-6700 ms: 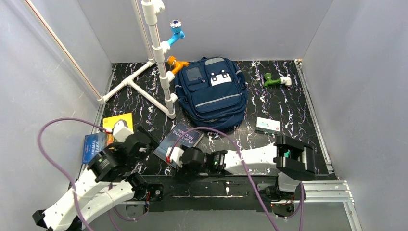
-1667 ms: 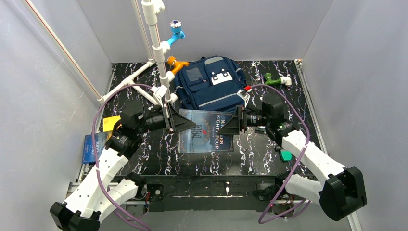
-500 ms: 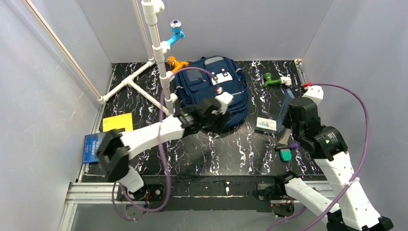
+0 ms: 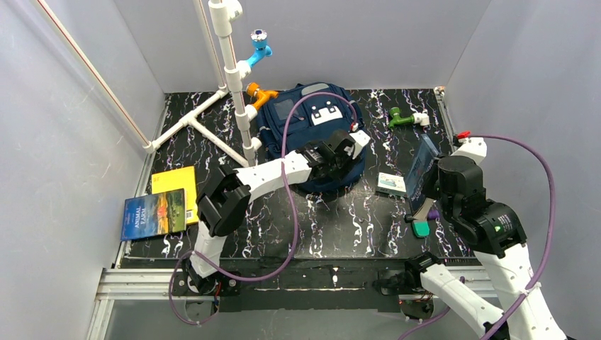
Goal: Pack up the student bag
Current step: Place the book in the student bag.
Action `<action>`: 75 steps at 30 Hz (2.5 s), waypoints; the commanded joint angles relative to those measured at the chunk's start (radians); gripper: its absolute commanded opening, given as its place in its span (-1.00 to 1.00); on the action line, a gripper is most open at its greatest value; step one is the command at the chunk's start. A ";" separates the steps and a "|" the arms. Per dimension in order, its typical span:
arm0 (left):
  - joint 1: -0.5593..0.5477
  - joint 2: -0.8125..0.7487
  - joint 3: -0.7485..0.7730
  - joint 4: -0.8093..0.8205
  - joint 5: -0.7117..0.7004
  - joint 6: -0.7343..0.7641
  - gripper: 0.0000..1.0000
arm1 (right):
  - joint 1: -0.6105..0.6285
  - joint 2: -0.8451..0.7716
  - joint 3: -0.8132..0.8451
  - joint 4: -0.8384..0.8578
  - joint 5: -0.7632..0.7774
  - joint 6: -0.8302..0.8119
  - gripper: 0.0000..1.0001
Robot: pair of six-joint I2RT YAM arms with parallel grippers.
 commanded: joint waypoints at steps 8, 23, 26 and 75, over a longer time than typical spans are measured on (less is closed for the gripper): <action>0.020 -0.019 0.087 -0.066 -0.014 -0.034 -0.16 | 0.003 -0.020 -0.020 0.109 -0.032 0.010 -0.97; 0.062 0.058 0.161 -0.183 0.048 -0.081 -0.09 | 0.003 -0.018 -0.018 0.113 -0.075 0.025 -0.97; 0.062 0.084 0.168 -0.183 0.082 -0.072 -0.12 | 0.003 -0.022 -0.033 0.113 -0.086 0.032 -0.97; 0.066 -0.300 0.353 -0.250 -0.011 -0.210 -1.00 | 0.003 -0.080 -0.481 0.839 -0.720 0.887 -0.97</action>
